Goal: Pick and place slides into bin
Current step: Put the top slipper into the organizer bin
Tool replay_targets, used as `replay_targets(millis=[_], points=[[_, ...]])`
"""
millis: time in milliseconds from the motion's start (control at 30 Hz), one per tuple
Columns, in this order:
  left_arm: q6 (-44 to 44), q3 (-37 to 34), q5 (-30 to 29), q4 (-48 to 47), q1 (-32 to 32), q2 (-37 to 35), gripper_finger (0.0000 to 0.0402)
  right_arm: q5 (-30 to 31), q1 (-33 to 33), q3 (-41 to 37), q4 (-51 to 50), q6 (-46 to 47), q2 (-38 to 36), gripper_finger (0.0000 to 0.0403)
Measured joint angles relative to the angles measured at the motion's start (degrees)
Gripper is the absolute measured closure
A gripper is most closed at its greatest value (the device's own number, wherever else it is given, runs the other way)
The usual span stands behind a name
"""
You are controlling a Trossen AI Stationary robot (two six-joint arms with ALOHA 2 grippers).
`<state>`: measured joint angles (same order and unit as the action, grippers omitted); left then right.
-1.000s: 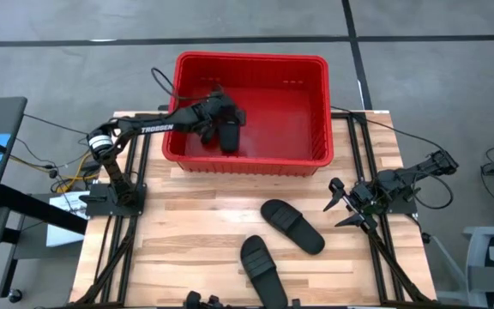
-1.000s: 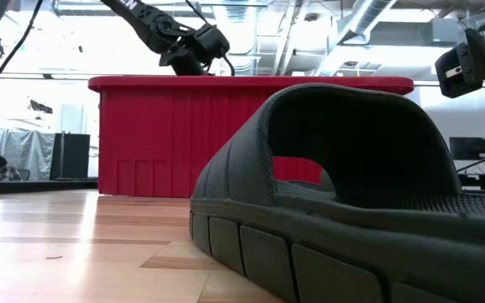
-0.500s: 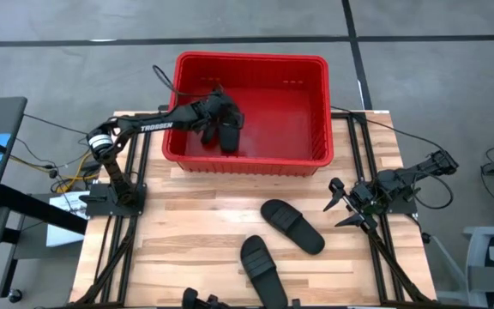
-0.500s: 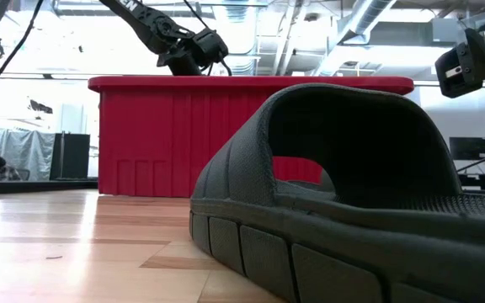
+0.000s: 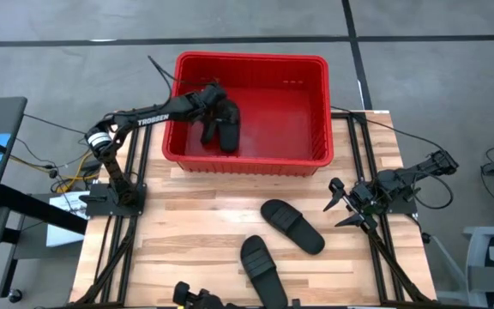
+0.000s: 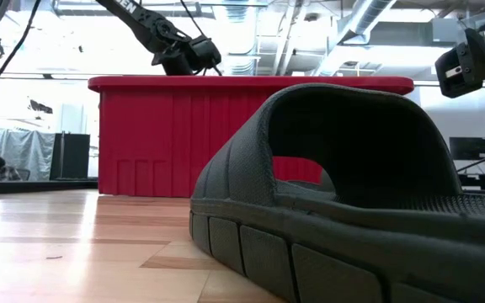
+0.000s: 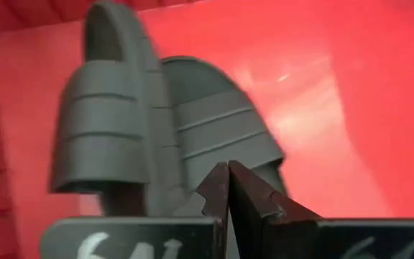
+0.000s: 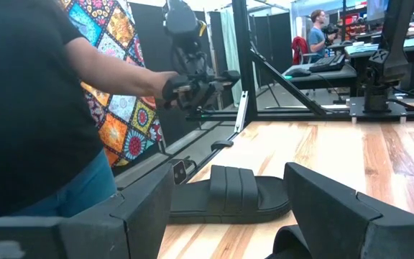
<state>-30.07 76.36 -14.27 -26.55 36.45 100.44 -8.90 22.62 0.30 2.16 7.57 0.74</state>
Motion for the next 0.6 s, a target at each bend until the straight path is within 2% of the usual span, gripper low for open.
replay_targets(millis=[367,500,600], points=[[1.1,0.0,-3.9,-1.7,0.0,0.0,0.0401,0.0,0.0,0.0,0.0,0.0,0.0,0.0143],[2.9,0.0,-7.6,-5.2,0.3,0.0,0.0401,0.0,0.0,0.0,0.0,0.0,0.0,0.0143],[3.4,0.0,-7.4,-7.4,0.8,1.1,0.0401,0.0,0.0,0.0,0.0,0.0,0.0,0.0143]])
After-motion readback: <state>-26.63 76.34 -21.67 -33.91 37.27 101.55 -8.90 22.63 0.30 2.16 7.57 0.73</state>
